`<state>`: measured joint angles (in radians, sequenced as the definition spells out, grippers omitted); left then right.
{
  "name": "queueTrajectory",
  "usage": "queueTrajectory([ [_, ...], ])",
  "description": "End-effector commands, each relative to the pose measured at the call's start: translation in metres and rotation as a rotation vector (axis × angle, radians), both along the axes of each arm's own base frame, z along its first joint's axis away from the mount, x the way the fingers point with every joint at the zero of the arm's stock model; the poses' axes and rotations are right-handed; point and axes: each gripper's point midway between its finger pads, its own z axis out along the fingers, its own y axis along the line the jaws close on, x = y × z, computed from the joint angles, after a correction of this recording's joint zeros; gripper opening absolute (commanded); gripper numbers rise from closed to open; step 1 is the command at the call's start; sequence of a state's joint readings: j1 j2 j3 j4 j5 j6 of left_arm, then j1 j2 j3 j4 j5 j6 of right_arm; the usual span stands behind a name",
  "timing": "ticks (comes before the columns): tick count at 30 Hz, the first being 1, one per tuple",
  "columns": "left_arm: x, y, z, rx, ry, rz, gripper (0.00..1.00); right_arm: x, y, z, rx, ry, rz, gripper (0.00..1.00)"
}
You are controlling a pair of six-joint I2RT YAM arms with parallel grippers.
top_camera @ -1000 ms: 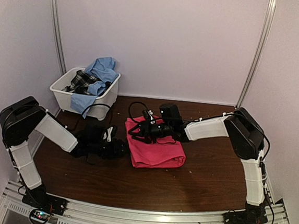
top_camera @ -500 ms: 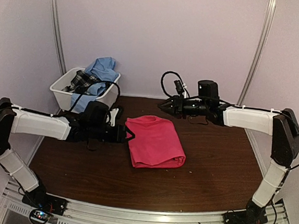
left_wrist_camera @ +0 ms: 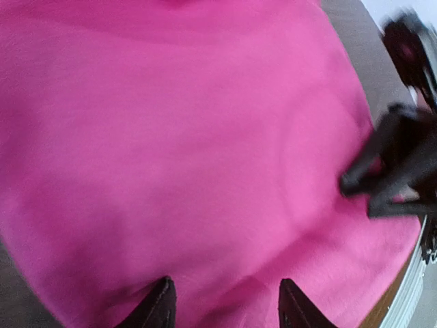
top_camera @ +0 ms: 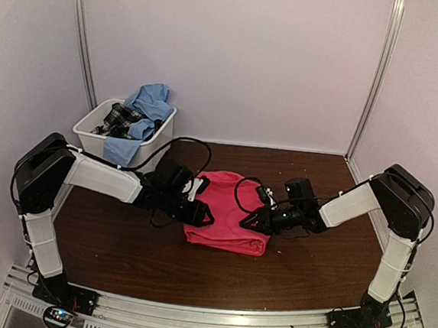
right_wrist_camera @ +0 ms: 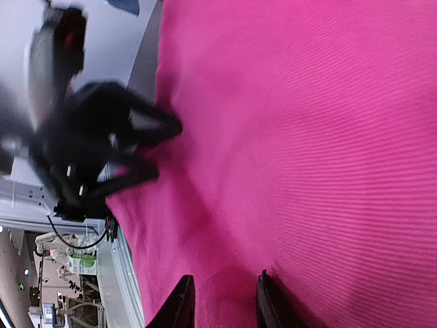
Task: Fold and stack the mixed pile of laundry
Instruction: Smooth out the 1/2-rectangle-folded trousers at the center of the board.
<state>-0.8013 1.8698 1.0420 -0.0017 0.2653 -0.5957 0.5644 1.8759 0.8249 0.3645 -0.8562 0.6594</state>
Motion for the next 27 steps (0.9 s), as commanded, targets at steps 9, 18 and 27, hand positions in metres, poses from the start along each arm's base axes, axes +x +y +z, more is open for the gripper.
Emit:
queueTrajectory([
  [9,0.070,0.058,0.065,0.038,-0.153,0.093,0.58,-0.038,0.034,0.127,0.225,-0.161,0.091,0.39],
  [18,0.017,0.022,0.065,-0.059,-0.121,0.043,0.58,0.050,0.040,0.110,-0.074,-0.311,0.040,0.34],
  [27,0.005,0.021,0.026,-0.047,-0.090,0.070,0.55,0.123,0.060,0.084,-0.429,-0.461,0.025,0.38],
])
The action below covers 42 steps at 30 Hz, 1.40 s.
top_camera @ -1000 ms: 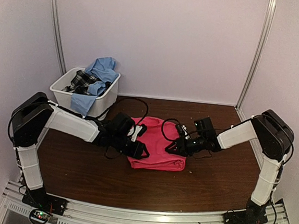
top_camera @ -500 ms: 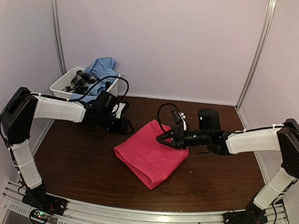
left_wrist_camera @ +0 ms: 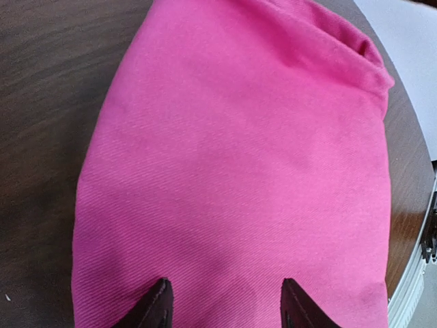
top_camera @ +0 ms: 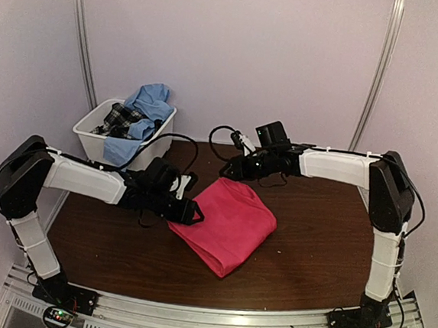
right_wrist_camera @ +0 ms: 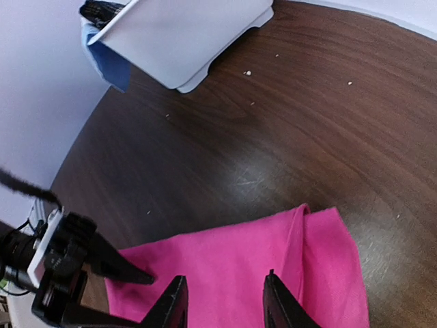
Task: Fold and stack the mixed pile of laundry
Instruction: Smooth out the 1/2-rectangle-folded trousers at the center of the board.
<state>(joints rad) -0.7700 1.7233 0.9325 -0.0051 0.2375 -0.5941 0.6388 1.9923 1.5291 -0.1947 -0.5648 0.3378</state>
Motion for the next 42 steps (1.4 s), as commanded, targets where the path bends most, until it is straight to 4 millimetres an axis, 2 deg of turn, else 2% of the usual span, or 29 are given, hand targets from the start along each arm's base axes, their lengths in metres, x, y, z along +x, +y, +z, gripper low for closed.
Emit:
queueTrajectory([
  [1,0.009,-0.009,0.001,-0.031,-0.049,0.022,0.55,0.027,-0.002,-0.026,-0.257,-0.073,-0.030,0.39],
  [7,0.009,-0.004,-0.006,-0.012,-0.053,0.038,0.54,0.047,0.006,-0.050,-0.374,-0.106,-0.052,0.45],
  [15,0.009,0.006,-0.025,0.040,-0.020,0.088,0.53,0.061,0.000,-0.081,-0.571,-0.160,-0.053,0.44],
  [19,0.001,0.019,-0.047,0.071,0.037,0.134,0.49,0.086,-0.026,-0.079,-0.671,-0.218,-0.146,0.36],
  [23,-0.008,0.028,-0.069,0.106,0.088,0.156,0.44,0.118,-0.056,-0.070,-0.666,-0.224,-0.236,0.29],
  [26,-0.013,0.033,-0.080,0.125,0.118,0.162,0.43,0.138,-0.082,-0.077,-0.690,-0.205,-0.275,0.25],
  [28,-0.016,0.034,-0.084,0.129,0.128,0.161,0.43,0.146,-0.098,-0.079,-0.688,-0.178,-0.288,0.22],
  [30,-0.017,0.035,-0.083,0.132,0.127,0.155,0.44,0.147,-0.105,-0.070,-0.648,-0.155,-0.294,0.21],
  [32,-0.014,0.031,-0.077,0.120,0.112,0.145,0.46,0.138,-0.098,-0.047,-0.554,-0.142,-0.264,0.23],
  [34,-0.012,0.028,-0.072,0.107,0.103,0.140,0.48,0.116,-0.078,-0.011,-0.394,-0.132,-0.188,0.29],
  [37,-0.009,0.023,-0.068,0.109,0.095,0.125,0.49,0.062,-0.046,0.050,-0.089,-0.133,-0.034,0.39],
  [38,-0.008,0.023,-0.067,0.111,0.092,0.122,0.49,0.040,-0.039,0.061,-0.001,-0.118,0.012,0.42],
  [40,-0.006,0.024,-0.066,0.119,0.088,0.121,0.50,0.001,-0.023,0.076,0.162,-0.091,0.126,0.45],
  [41,-0.006,0.024,-0.066,0.120,0.087,0.119,0.50,-0.017,-0.018,0.073,0.212,-0.052,0.180,0.45],
  [42,-0.005,0.024,-0.065,0.120,0.084,0.119,0.50,-0.033,-0.013,0.061,0.246,0.001,0.217,0.45],
])
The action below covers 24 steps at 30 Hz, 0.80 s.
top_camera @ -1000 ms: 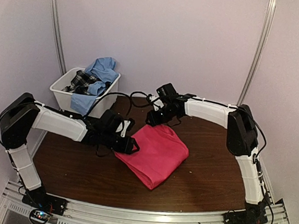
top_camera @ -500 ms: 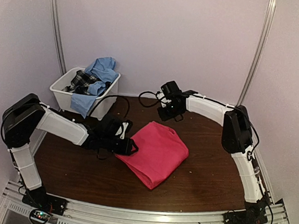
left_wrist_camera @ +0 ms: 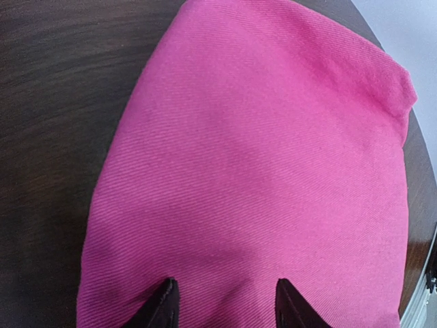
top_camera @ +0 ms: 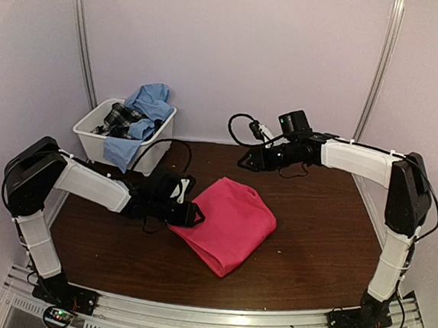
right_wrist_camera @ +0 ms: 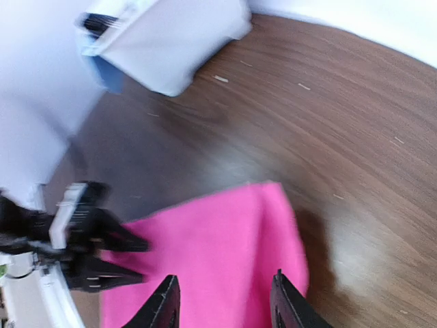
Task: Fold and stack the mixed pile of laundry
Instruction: Smooth out the 1/2-rectangle-folded trousers at the center of the board.
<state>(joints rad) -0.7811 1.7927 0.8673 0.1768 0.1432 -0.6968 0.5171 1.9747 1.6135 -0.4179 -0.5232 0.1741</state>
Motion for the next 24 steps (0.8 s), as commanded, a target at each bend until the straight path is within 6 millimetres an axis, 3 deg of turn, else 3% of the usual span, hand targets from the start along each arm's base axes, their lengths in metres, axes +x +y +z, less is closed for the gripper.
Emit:
queueTrajectory([
  [1,-0.019,0.022,-0.040,0.138,0.107,-0.007,0.51,-0.078,0.058,0.050,0.416,0.073,0.308,0.45],
  [5,-0.018,0.024,-0.041,0.141,0.108,-0.002,0.52,-0.097,0.076,0.011,0.437,0.180,0.376,0.42],
  [9,-0.018,0.028,-0.040,0.151,0.104,0.002,0.54,-0.079,0.071,-0.032,0.405,0.231,0.315,0.42],
  [12,-0.017,0.035,-0.042,0.169,0.103,0.008,0.56,-0.052,0.048,-0.068,0.372,0.260,0.212,0.41],
  [16,-0.011,0.047,-0.043,0.189,0.093,0.026,0.60,-0.016,0.004,-0.097,0.444,0.312,0.057,0.41],
  [19,-0.001,0.058,-0.043,0.194,0.079,0.042,0.64,-0.015,-0.009,-0.107,0.543,0.349,0.012,0.41],
  [24,0.021,0.068,-0.040,0.177,0.060,0.051,0.72,-0.035,-0.022,-0.120,0.589,0.417,-0.044,0.40],
])
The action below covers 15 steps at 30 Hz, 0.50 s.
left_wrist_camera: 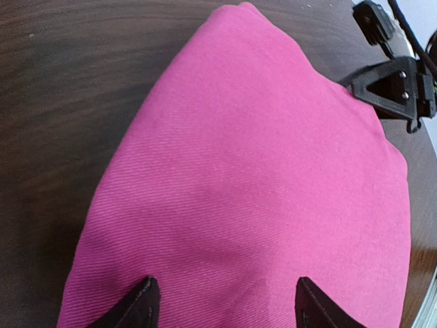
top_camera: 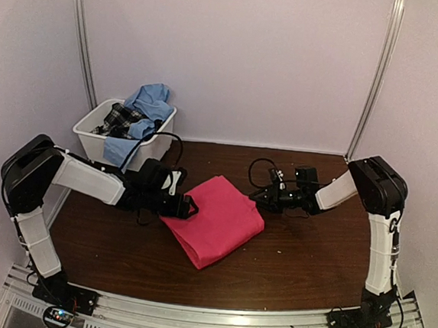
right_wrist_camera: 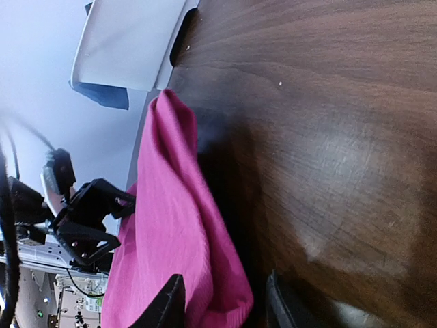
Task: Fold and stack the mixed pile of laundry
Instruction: Smooth out the 1/2-rectangle-folded trousers at the center of the board.
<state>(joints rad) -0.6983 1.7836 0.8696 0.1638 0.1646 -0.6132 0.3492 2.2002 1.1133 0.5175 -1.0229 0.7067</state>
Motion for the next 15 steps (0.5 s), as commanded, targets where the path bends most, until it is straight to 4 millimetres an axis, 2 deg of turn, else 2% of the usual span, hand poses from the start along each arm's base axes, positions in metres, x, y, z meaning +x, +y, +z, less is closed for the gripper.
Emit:
queueTrajectory([
  [1,0.002,0.039,-0.041,0.153,0.089,0.018,0.74,-0.023,0.006,0.002,0.060,0.030,-0.002,0.40],
  [4,0.012,0.023,-0.030,0.137,0.058,-0.052,0.75,-0.032,-0.001,0.021,0.018,-0.034,-0.009,0.40],
  [6,0.016,0.018,-0.011,0.104,0.017,-0.068,0.75,-0.033,-0.009,0.035,-0.061,-0.094,-0.019,0.41],
  [11,0.021,0.030,0.045,0.036,-0.047,-0.049,0.75,-0.039,-0.023,0.084,-0.212,-0.247,-0.052,0.44],
  [13,0.018,0.037,0.059,0.022,-0.064,-0.035,0.75,-0.046,-0.018,0.097,-0.243,-0.286,-0.035,0.45],
  [15,0.014,0.045,0.066,0.004,-0.064,-0.019,0.75,-0.060,-0.001,0.101,-0.272,-0.311,0.017,0.45],
])
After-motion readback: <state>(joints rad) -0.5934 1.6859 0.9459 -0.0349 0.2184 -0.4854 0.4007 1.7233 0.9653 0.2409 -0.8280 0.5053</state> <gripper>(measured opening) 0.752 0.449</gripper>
